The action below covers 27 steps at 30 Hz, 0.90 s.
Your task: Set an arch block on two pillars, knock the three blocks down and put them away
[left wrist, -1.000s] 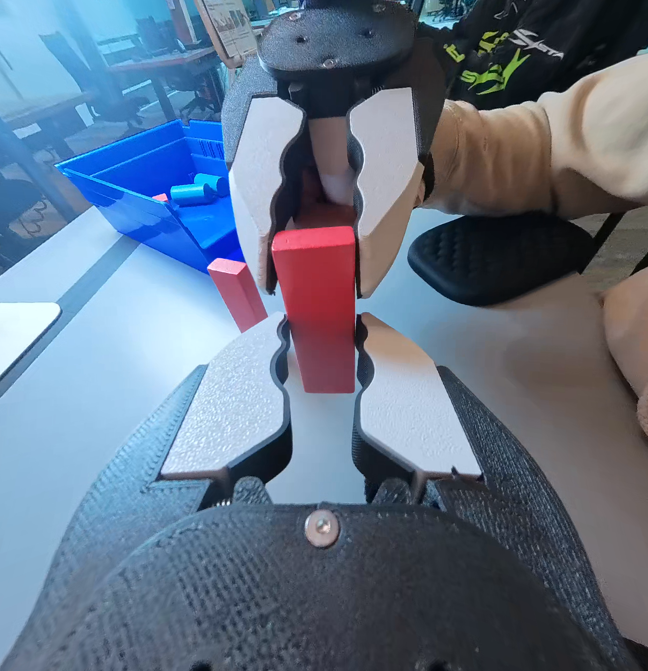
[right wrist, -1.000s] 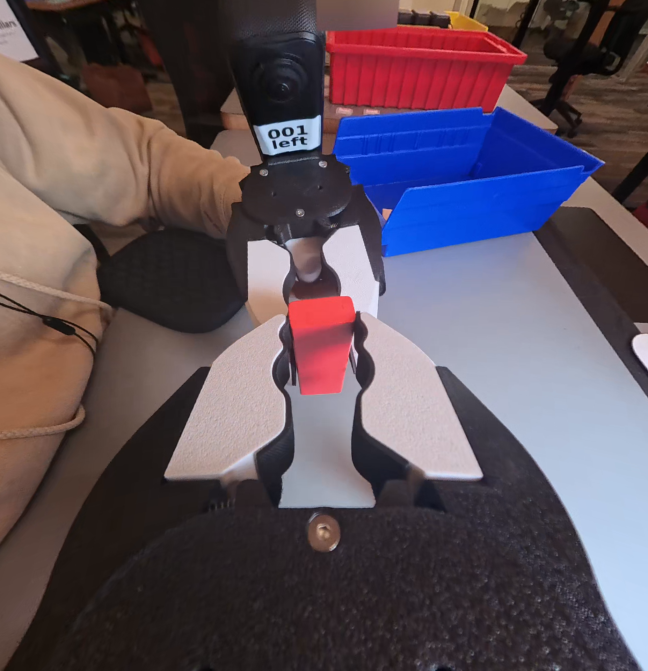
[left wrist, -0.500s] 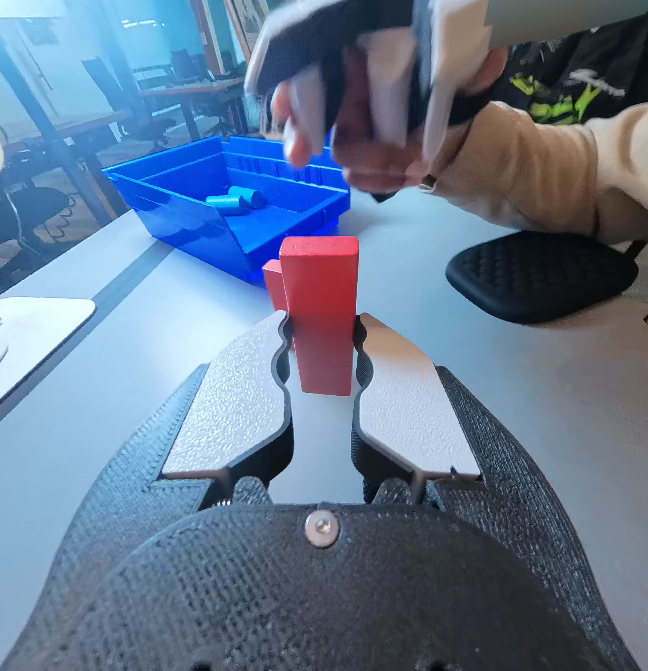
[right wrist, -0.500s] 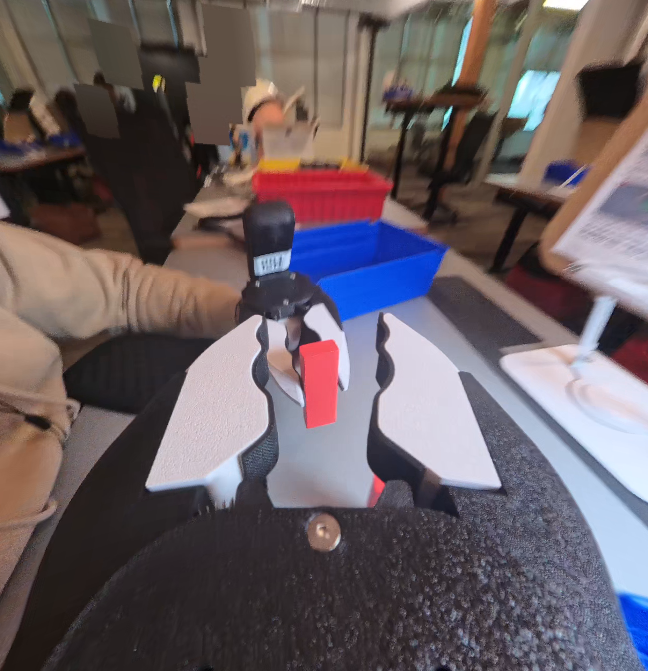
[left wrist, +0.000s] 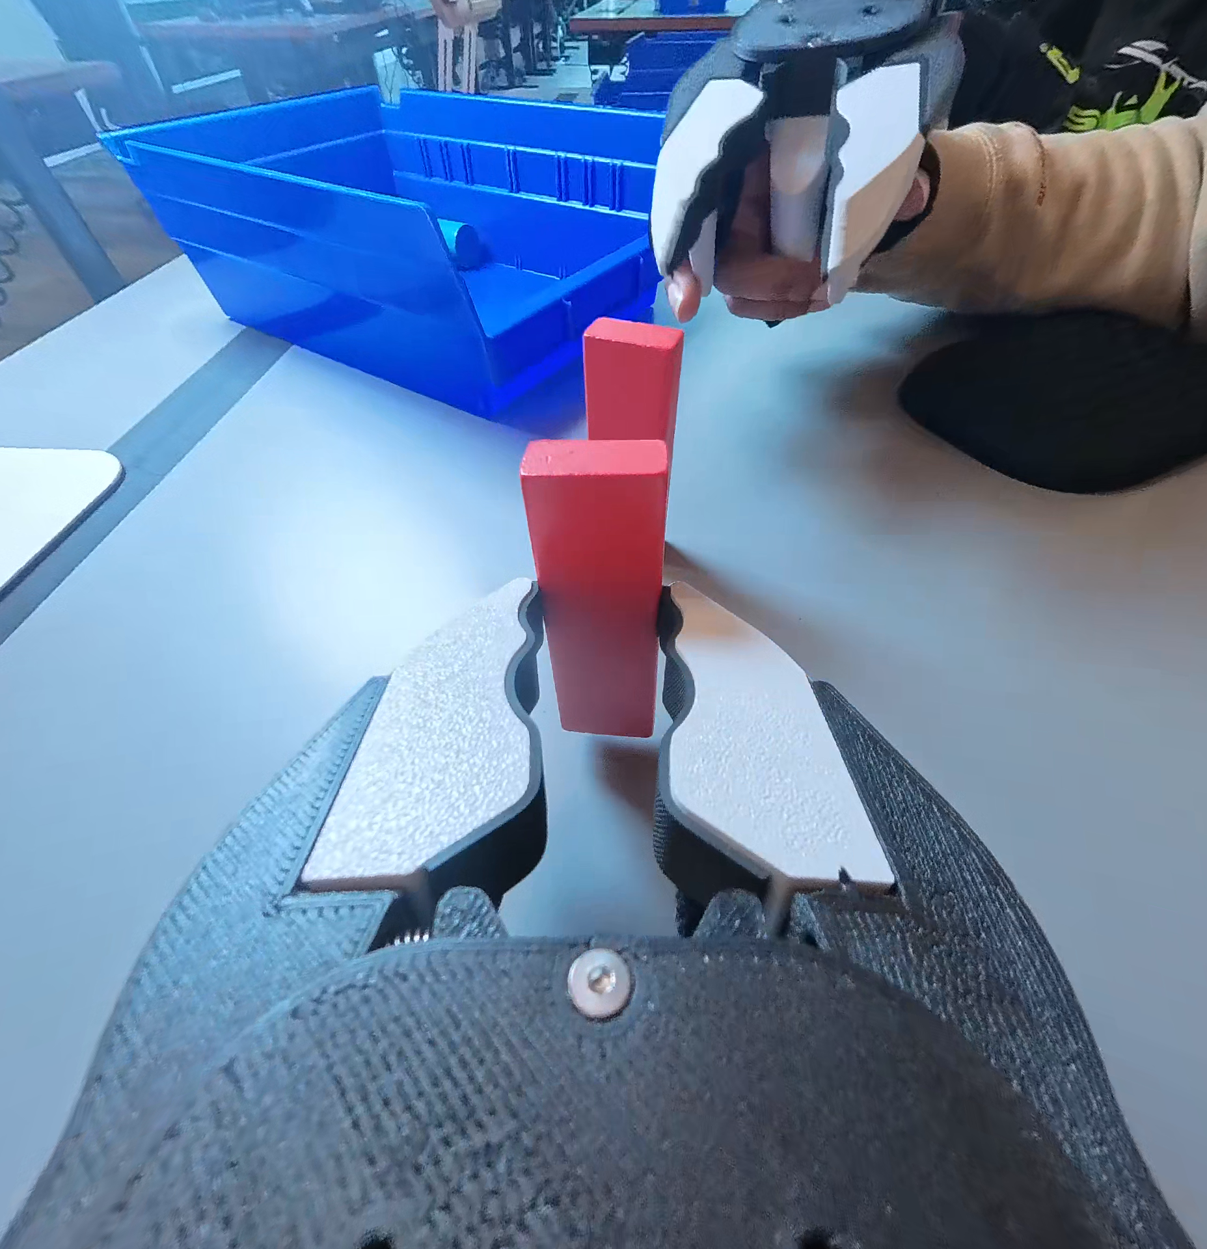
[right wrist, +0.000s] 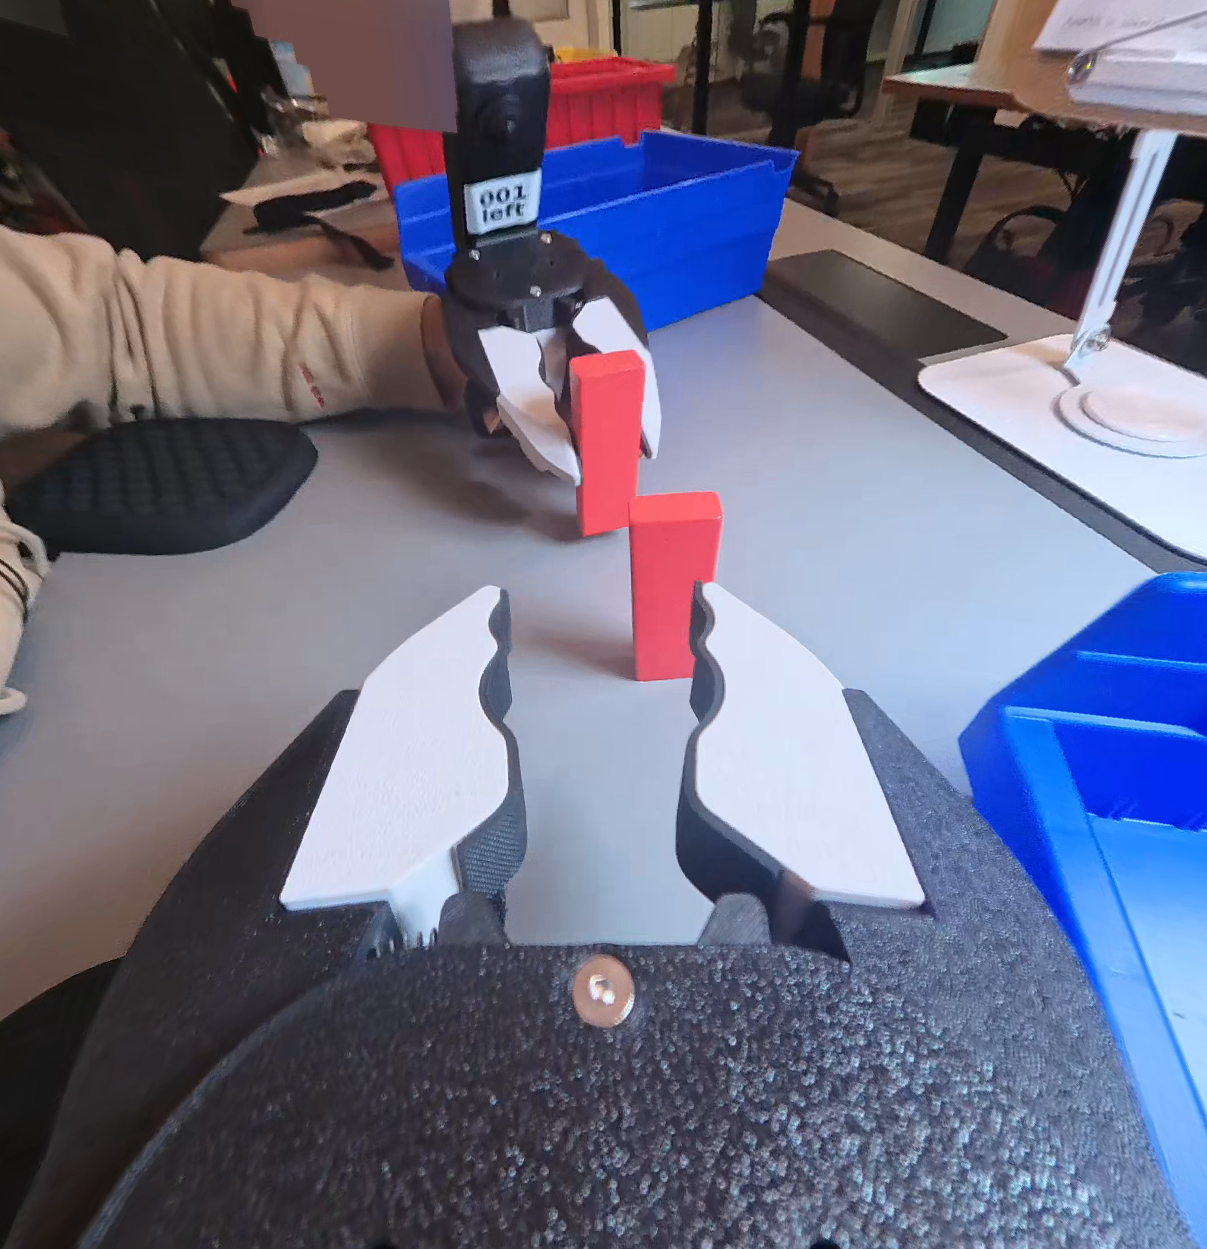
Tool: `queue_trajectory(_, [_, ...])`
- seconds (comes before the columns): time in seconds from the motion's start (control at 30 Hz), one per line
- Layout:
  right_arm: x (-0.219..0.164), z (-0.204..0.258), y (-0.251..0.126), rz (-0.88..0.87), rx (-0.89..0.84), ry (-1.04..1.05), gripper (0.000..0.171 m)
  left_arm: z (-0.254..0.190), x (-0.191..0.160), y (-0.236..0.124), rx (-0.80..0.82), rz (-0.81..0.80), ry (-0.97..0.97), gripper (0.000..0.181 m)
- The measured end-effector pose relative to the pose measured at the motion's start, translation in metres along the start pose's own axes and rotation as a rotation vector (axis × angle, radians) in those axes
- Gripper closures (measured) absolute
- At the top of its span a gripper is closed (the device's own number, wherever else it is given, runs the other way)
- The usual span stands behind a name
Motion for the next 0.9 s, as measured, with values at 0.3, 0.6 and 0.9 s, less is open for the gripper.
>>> queue_trajectory(0.3, [0.036, 0.022, 0.037, 0.142, -0.022, -0.182, 0.123, -0.006, 0.01, 0.001, -0.065, -0.066, 0.018, 0.148])
queue_trajectory(0.6, [0.076, 0.03, 0.117, 0.471, 0.134, -0.279, 0.135, -0.023, 0.023, 0.007, -0.165, -0.066, 0.075, 0.148])
queue_trajectory(0.9, [0.092, 0.016, 0.15, 0.646, 0.102, -0.152, 0.139, -0.008, 0.027, -0.007, -0.028, -0.082, 0.016, 0.131])
Point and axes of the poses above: each gripper's, where its closed fingertips meet, y out along the fingers, x out of its top, z = x × y across the jaws, the point moved 10 cm from there along -y, back along the fingers, and after that the axes turned 12 degrees about -z, right-handed, at the moved point
